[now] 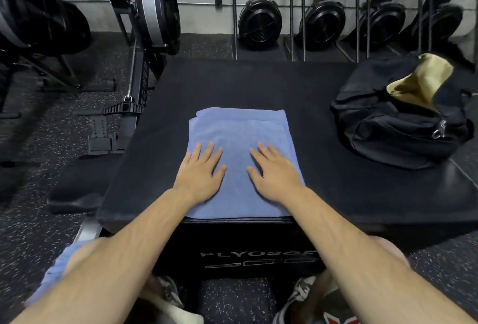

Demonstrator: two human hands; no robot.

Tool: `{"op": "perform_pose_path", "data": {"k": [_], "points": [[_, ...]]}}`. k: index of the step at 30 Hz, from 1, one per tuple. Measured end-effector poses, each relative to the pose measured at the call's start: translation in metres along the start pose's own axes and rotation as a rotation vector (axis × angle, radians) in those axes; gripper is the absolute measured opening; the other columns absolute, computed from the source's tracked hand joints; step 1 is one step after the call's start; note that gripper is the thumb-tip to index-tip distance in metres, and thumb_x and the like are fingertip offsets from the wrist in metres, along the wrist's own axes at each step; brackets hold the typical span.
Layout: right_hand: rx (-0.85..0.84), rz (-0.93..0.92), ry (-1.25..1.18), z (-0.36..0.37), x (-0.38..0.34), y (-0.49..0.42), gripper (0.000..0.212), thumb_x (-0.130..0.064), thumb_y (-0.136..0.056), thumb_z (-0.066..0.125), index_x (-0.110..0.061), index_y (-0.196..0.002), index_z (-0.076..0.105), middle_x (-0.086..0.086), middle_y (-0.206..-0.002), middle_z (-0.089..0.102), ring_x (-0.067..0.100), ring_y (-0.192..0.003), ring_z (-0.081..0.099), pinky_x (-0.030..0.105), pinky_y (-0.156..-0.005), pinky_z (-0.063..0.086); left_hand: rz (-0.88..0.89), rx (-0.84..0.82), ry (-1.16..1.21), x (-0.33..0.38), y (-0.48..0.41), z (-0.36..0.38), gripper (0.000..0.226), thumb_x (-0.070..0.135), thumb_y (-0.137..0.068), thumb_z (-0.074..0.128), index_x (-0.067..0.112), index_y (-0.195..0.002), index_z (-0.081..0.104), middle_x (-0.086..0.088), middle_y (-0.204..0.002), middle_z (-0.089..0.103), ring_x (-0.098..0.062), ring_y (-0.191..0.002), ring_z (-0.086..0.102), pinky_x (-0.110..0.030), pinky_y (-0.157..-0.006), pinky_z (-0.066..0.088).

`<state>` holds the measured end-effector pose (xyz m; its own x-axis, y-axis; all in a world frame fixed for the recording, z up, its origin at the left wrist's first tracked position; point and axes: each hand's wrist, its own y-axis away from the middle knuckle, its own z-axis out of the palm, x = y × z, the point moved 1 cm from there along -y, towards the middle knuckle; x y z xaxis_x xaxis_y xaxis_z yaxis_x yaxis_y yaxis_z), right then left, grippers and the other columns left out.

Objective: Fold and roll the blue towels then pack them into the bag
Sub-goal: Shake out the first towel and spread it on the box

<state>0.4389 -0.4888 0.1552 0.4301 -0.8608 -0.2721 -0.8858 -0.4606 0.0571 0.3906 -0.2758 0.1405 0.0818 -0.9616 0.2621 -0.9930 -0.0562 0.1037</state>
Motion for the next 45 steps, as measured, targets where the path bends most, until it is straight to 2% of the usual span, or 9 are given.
{"op": "perform_pose_path", "data": {"k": [3,6,11,16,22,28,32,36,45], "points": [[0.134,0.061,0.04,0.008,0.011,-0.005,0.054,-0.048,-0.107,0.033,-0.022,-0.152,0.044,-0.001,-0.162,0.036,0.023,-0.149,0.031,0.036,-0.121,0.023,0.009,0.064,0.034,-0.005,0.002,-0.004,0.062,0.057,-0.104,0.028,0.034,-0.161,0.02,0.012,-0.169,0.011,-0.021,-0.157,0.005,-0.04,-0.126,0.009],[0.288,0.055,0.075,0.002,0.015,-0.025,0.034,-0.036,-0.105,0.04,-0.018,-0.116,0.066,-0.003,-0.126,0.063,0.026,-0.108,0.054,0.037,-0.092,0.041,0.003,0.19,0.109,-0.013,-0.018,-0.017,0.046,0.047,-0.105,0.037,0.033,-0.147,0.048,0.016,-0.155,0.042,-0.018,-0.145,0.032,-0.039,-0.11,0.026],[0.231,0.084,0.05,-0.011,0.011,-0.08,0.027,-0.021,-0.1,0.044,-0.017,-0.114,0.066,-0.001,-0.117,0.062,0.026,-0.109,0.053,0.038,-0.094,0.042,0.008,0.229,0.138,-0.027,-0.074,-0.034,0.028,0.034,-0.104,0.04,0.029,-0.123,0.061,0.013,-0.122,0.057,-0.023,-0.125,0.046,-0.035,-0.088,0.033],[0.172,-0.081,-0.027,-0.006,-0.024,-0.129,0.033,-0.01,-0.092,0.048,-0.018,-0.119,0.064,-0.001,-0.123,0.063,0.027,-0.115,0.052,0.037,-0.092,0.038,-0.062,0.289,0.304,-0.041,-0.119,-0.048,0.029,0.025,-0.103,0.046,0.025,-0.127,0.063,0.006,-0.131,0.06,-0.024,-0.132,0.045,-0.042,-0.097,0.038],[0.14,-0.111,-0.079,0.014,-0.071,-0.174,0.039,-0.036,-0.105,0.042,-0.026,-0.142,0.051,-0.005,-0.141,0.056,0.026,-0.123,0.045,0.04,-0.097,0.035,-0.298,0.312,0.553,-0.063,-0.162,-0.043,0.036,0.03,-0.097,0.05,0.037,-0.131,0.061,0.017,-0.121,0.065,-0.019,-0.126,0.051,-0.042,-0.109,0.035],[0.325,-0.087,-0.217,0.029,-0.067,-0.179,0.021,-0.038,-0.1,0.054,-0.027,-0.111,0.068,0.0,-0.11,0.061,0.027,-0.108,0.048,0.042,-0.089,0.04,-0.216,0.435,0.572,-0.069,-0.162,-0.034,0.016,0.032,-0.097,0.053,0.037,-0.094,0.068,0.018,-0.1,0.066,-0.005,-0.096,0.06,-0.04,-0.097,0.045],[0.411,-0.107,-0.414,0.025,-0.064,-0.173,0.01,-0.02,-0.098,0.051,-0.022,-0.1,0.061,-0.006,-0.102,0.063,0.021,-0.104,0.05,0.044,-0.088,0.045,-0.165,0.467,0.847,-0.066,-0.155,-0.036,0.009,0.032,-0.097,0.057,0.036,-0.096,0.065,0.018,-0.091,0.07,-0.002,-0.087,0.064,-0.037,-0.092,0.052],[0.418,-0.06,-0.563,0.027,-0.06,-0.173,0.023,-0.006,-0.091,0.046,-0.024,-0.097,0.059,-0.013,-0.099,0.061,0.014,-0.101,0.05,0.04,-0.088,0.048,-0.186,0.492,1.074,-0.065,-0.146,-0.041,0.014,0.018,-0.092,0.069,0.021,-0.1,0.057,0.007,-0.072,0.066,-0.008,-0.068,0.059,-0.031,-0.074,0.051],[0.405,-0.131,-0.476,0.025,-0.062,-0.172,0.016,-0.039,-0.1,0.053,-0.028,-0.098,0.064,-0.013,-0.09,0.061,0.015,-0.096,0.053,0.04,-0.088,0.046,-0.163,0.338,1.219,-0.06,-0.127,-0.05,0.009,0.016,-0.092,0.073,0.015,-0.1,0.074,0.004,-0.081,0.075,-0.006,-0.074,0.067,-0.02,-0.068,0.051]]}}
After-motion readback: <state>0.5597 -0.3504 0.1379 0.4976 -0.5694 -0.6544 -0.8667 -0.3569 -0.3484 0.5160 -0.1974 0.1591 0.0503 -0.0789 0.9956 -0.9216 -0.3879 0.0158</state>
